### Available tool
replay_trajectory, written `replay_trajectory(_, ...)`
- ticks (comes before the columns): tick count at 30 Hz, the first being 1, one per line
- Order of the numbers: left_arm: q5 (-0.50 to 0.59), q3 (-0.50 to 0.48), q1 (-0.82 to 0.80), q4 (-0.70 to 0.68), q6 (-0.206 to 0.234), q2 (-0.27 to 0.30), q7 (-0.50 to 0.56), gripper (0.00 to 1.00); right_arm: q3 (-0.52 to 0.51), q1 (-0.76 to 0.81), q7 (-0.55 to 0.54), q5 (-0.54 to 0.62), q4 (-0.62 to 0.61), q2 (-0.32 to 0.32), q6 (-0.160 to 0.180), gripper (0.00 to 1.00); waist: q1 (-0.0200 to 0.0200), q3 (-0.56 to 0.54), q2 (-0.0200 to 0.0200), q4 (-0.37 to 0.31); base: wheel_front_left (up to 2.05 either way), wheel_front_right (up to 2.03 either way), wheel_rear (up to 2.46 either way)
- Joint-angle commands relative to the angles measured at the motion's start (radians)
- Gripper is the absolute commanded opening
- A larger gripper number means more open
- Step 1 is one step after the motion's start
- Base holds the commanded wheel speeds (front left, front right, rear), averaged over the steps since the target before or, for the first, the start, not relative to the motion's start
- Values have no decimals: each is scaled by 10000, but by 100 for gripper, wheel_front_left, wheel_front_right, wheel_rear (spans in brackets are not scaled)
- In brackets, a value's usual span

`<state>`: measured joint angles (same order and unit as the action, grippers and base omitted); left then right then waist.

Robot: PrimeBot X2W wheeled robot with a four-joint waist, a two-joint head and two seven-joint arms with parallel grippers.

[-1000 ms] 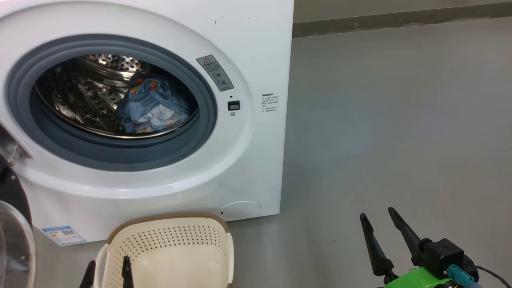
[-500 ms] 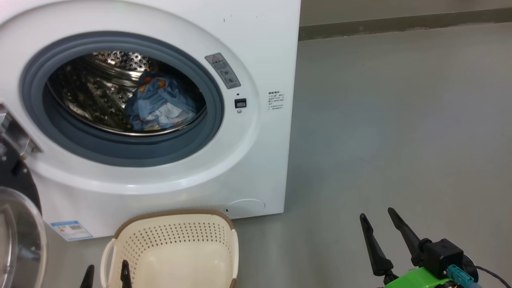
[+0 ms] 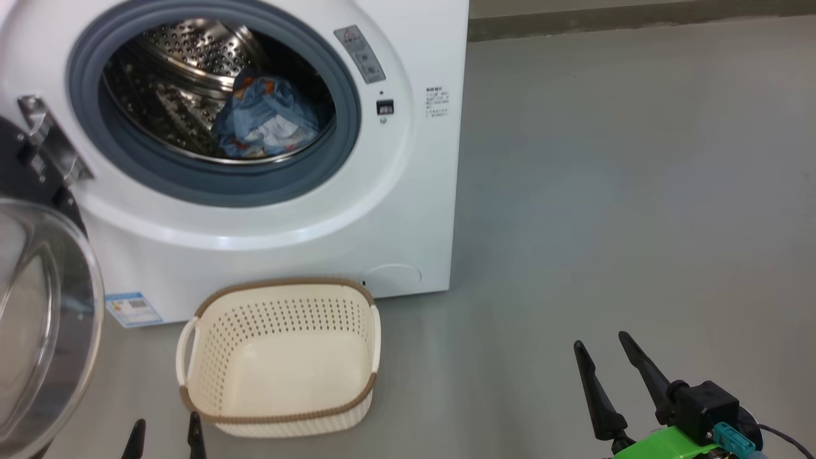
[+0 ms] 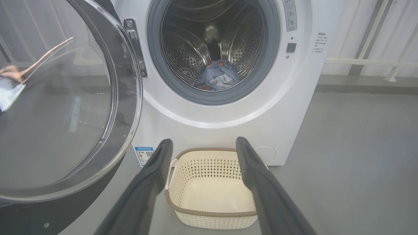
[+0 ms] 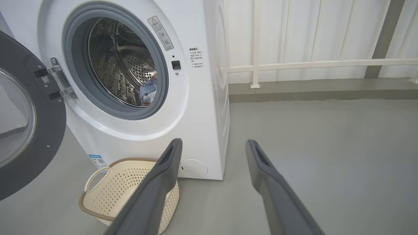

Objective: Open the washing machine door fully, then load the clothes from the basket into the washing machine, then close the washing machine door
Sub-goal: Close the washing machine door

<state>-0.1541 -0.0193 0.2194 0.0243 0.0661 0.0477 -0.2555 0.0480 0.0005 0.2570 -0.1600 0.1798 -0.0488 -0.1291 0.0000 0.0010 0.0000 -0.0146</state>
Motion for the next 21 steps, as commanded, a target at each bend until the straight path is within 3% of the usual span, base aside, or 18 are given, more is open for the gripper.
replay_trajectory(1, -69, -351, -520, -315, 68, 26, -63, 100, 209, -209, 48, 34, -217, -15, -16, 100, 0, 7, 0, 9, -139, 139, 0)
replay_trajectory(8, -90, -302, -568, -327, 69, 26, -63, 100, 159, -251, 48, 32, -227, -15, -16, 100, 0, 48, 0, 48, -85, 85, 0)
replay_trajectory(21, -263, -151, -590, -357, -41, 26, -63, 100, 129, -254, 48, 10, -198, -15, -16, 100, 0, 40, 0, 79, -4, 4, 0)
